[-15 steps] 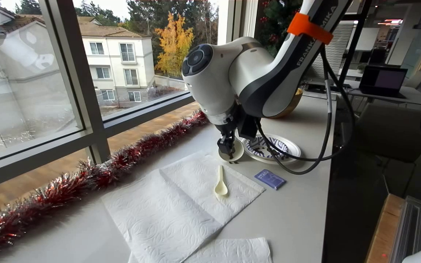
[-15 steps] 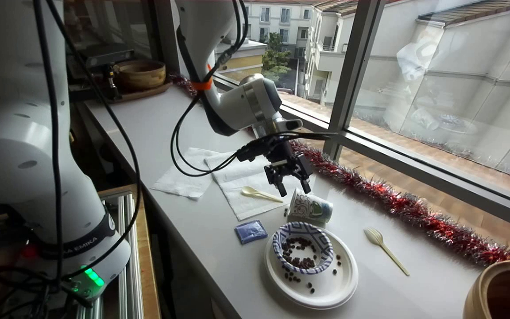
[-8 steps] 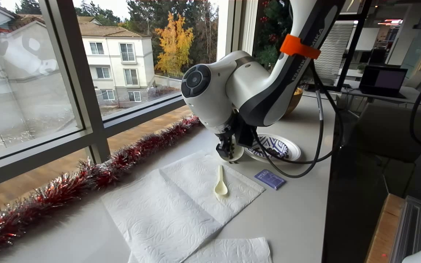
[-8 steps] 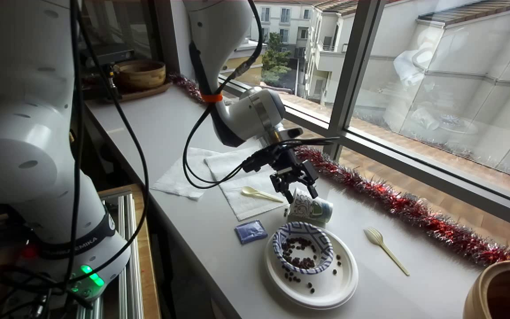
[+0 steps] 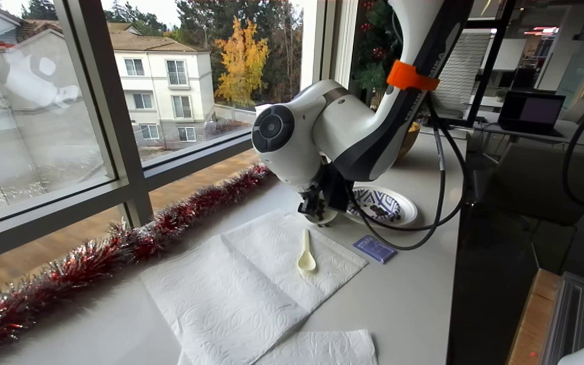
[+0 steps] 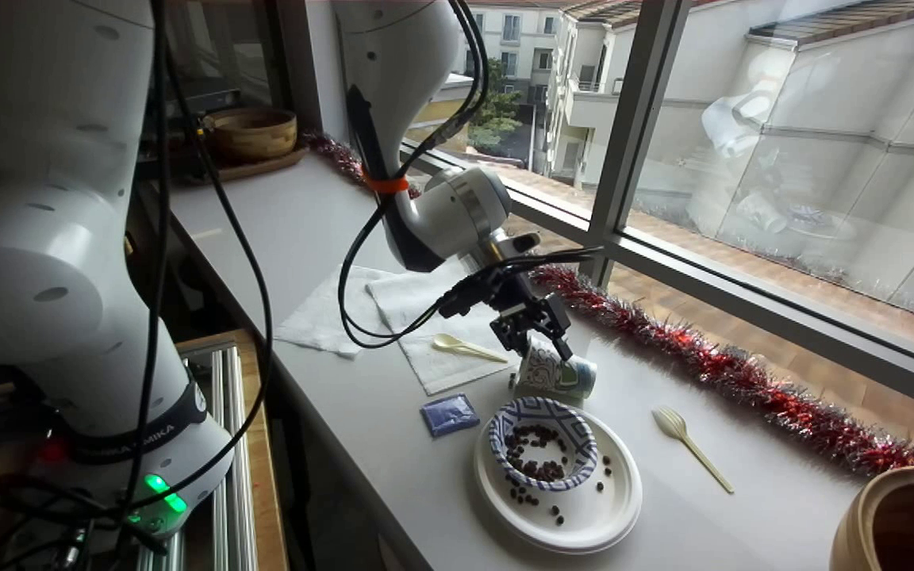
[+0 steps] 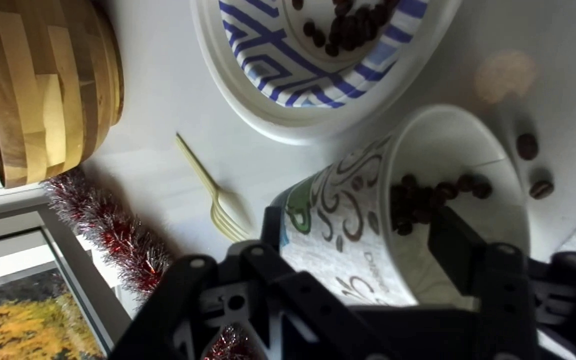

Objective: Put the cup upright

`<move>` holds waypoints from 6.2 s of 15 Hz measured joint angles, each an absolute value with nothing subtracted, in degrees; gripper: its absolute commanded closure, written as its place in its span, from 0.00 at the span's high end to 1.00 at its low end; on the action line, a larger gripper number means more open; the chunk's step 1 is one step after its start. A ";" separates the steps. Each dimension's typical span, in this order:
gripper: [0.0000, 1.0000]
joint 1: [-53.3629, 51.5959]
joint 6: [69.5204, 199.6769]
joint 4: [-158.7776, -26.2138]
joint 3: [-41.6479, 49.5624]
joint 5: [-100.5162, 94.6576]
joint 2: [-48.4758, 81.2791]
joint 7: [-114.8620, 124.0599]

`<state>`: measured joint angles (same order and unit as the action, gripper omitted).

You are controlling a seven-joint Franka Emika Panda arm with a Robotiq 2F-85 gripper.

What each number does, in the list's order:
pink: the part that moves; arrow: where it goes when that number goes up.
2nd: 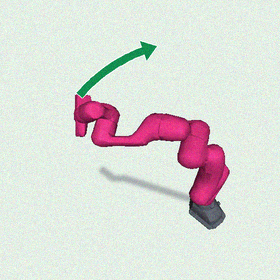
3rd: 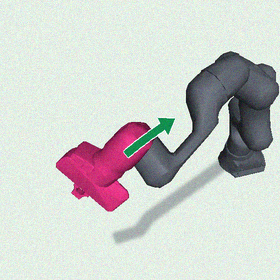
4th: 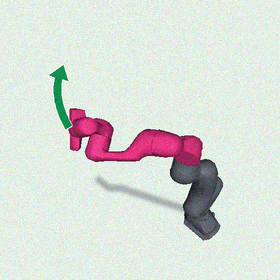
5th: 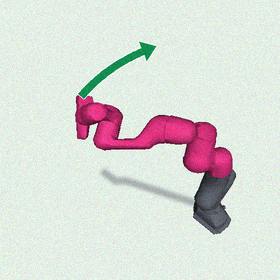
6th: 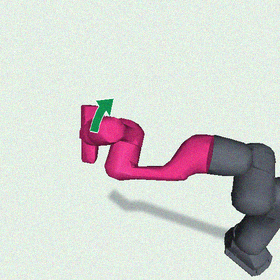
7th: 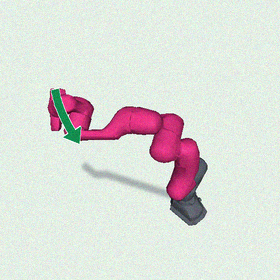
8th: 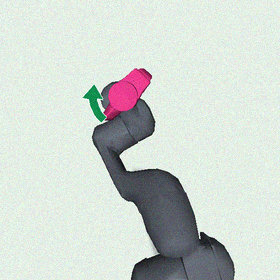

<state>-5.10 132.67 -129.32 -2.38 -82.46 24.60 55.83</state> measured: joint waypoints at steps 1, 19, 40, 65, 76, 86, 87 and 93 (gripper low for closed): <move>0.40 -5.13 132.38 -129.32 -2.51 -82.46 24.57 55.95; 0.03 -3.61 132.53 -132.73 -2.87 -81.60 17.92 56.05; 0.07 31.41 173.23 -145.72 -21.42 -22.42 13.13 13.67; 0.02 16.60 141.27 -126.67 -4.78 25.21 14.06 1.14; 0.02 16.46 138.86 -117.78 1.56 31.10 24.96 3.27; 0.45 16.36 139.64 -113.58 1.76 33.29 28.44 7.25; 0.53 16.31 139.75 -113.38 1.75 33.29 28.62 7.40; 0.94 15.98 141.41 -112.93 1.55 33.29 28.93 7.43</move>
<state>15.98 141.41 -112.93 1.55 33.29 28.93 7.43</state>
